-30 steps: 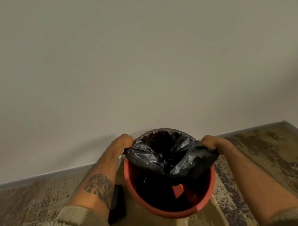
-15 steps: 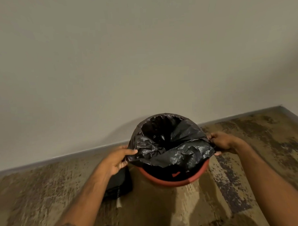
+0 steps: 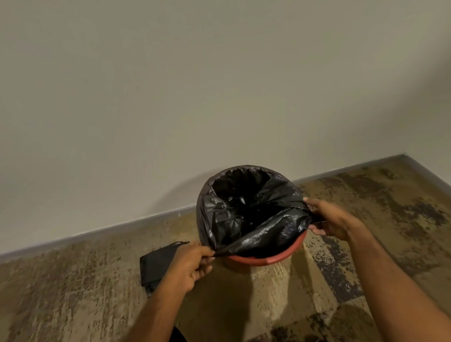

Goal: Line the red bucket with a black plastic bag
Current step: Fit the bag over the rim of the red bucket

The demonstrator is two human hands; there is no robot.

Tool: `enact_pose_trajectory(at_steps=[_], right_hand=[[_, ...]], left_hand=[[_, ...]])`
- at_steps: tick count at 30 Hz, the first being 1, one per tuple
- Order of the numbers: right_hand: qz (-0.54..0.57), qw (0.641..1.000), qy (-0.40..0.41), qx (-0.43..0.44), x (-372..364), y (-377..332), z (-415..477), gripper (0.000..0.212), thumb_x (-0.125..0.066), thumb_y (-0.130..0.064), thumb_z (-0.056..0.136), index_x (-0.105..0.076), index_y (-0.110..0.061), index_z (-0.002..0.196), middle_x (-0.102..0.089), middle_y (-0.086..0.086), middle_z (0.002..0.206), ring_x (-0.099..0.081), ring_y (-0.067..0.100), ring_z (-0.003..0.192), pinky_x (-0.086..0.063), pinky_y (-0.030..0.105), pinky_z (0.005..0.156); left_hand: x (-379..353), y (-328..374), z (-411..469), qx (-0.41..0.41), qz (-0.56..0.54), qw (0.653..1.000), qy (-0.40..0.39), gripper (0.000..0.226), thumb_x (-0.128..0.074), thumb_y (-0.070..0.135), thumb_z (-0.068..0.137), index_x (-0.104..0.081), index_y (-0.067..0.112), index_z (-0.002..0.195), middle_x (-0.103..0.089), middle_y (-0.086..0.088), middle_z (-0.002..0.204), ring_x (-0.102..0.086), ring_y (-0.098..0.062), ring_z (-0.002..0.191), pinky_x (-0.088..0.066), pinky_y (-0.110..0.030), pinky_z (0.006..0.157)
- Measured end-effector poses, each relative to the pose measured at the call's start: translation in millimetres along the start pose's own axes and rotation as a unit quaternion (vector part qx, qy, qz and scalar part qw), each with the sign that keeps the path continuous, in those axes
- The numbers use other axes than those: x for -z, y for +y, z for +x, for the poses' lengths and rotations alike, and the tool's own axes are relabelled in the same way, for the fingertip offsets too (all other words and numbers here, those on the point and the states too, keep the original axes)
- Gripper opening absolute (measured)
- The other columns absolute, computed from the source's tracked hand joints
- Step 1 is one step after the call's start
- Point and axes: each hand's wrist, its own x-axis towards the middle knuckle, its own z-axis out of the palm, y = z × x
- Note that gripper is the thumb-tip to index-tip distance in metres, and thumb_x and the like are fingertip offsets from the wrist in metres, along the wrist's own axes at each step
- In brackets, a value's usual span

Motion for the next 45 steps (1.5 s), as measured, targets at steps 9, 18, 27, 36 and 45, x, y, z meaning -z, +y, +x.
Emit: enact_pose_trajectory(at_steps=[9, 18, 27, 36, 45], right_hand=[[-0.086, 0.996, 0.035, -0.002, -7.4, -1.3, -9.4, 0.008, -0.057, 0.008, 0.079, -0.062, 0.002, 0.082, -0.059, 0.015, 0.082, -0.049, 0.015, 0.057, -0.039, 0.022, 0.047], [0.030, 0.998, -0.048, 0.028, -4.0, 35.1, -28.4, 0.085, -0.051, 0.025, 0.080, -0.037, -0.021, 0.150, -0.065, 0.022, 0.123, -0.063, 0.036, 0.097, -0.055, 0.042, 0.078], [0.152, 0.988, -0.030, 0.002, -11.2, 75.1, -25.6, 0.082, -0.051, 0.029, 0.078, -0.044, -0.023, 0.142, -0.075, 0.012, 0.091, -0.073, 0.025, 0.075, -0.059, 0.031, 0.055], [0.358, 0.933, -0.034, -0.021, -40.8, 105.7, -5.8, 0.064, -0.028, 0.023, 0.067, -0.060, -0.007, 0.114, -0.072, 0.006, 0.066, -0.062, 0.015, 0.047, -0.061, 0.030, 0.056], [0.466, 0.883, -0.050, -0.008, -35.0, 93.4, 15.4, 0.036, -0.047, -0.033, 0.090, -0.060, -0.009, 0.114, -0.075, 0.017, 0.105, -0.074, 0.032, 0.090, -0.053, 0.050, 0.089]], left_hand=[[-32.3, -34.2, -20.2, 0.009, -0.042, 0.999, -0.021, 0.014, -0.059, -0.006, 0.085, -0.061, 0.005, 0.094, -0.062, -0.008, 0.078, -0.060, -0.018, 0.075, -0.053, -0.031, 0.064], [-43.9, -45.0, -21.9, 0.046, -0.224, 0.973, 0.026, 0.031, -0.038, -0.018, 0.077, -0.056, 0.005, 0.084, -0.065, -0.012, 0.090, -0.068, -0.020, 0.080, -0.047, -0.033, 0.060], [-73.0, -63.0, -0.9, 0.044, -0.331, 0.935, 0.123, 0.034, -0.033, 0.000, 0.098, -0.064, 0.014, 0.096, -0.063, -0.011, 0.090, -0.059, -0.026, 0.076, -0.050, -0.034, 0.059], [-85.3, -71.0, 12.1, 0.001, -0.330, 0.938, 0.108, 0.038, -0.036, 0.006, 0.098, -0.066, 0.010, 0.121, -0.070, -0.012, 0.111, -0.066, -0.032, 0.101, -0.051, -0.050, 0.101], [-41.2, -47.0, 54.5, 0.047, -0.414, 0.909, 0.014, 0.036, -0.037, 0.023, 0.093, -0.065, 0.008, 0.109, -0.059, -0.020, 0.139, -0.055, -0.030, 0.129, -0.044, -0.041, 0.093]])
